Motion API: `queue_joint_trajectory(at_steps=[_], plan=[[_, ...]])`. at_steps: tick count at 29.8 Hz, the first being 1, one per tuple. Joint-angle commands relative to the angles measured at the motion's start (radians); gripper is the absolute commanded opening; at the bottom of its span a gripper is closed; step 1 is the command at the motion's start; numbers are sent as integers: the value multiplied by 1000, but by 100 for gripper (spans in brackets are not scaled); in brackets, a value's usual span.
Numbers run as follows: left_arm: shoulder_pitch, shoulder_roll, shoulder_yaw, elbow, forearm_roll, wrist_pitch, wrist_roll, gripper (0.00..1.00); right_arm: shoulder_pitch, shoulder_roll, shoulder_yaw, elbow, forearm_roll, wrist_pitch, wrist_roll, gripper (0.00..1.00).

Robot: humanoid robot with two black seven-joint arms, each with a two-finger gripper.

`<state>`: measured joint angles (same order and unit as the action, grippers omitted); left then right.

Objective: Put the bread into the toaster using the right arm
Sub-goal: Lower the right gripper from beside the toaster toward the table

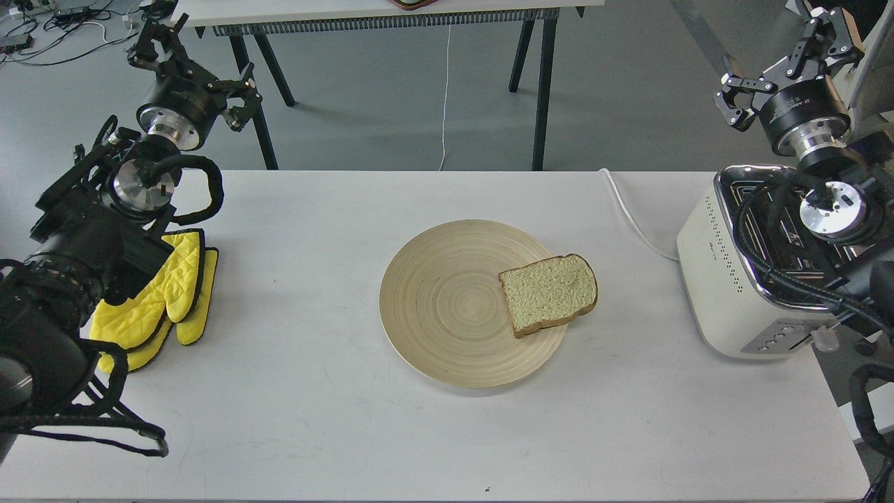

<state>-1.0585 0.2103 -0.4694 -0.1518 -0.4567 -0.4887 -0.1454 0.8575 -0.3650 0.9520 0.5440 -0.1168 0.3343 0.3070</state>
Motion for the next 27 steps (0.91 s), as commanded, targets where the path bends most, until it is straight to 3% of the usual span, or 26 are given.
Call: queue_joint_trajectory(at_steps=[1, 7, 12, 20, 27], plan=[[2, 0, 0, 0, 0, 0, 0, 100, -2, 0, -15, -1, -1, -1, 0, 100], [3, 3, -3, 0, -2, 0, 0, 100, -3, -15, -84, 37, -3, 11, 1, 100], [3, 0, -2, 0, -2, 0, 1, 100, -15, -89, -159, 175, -21, -47, 3, 99], [3, 0, 0, 0, 0, 0, 1, 100, -93, -244, -367, 572, -301, -323, 12, 98], [3, -2, 0, 0, 1, 0, 1, 100, -219, -227, -464, 691, -627, -491, 4, 97]])
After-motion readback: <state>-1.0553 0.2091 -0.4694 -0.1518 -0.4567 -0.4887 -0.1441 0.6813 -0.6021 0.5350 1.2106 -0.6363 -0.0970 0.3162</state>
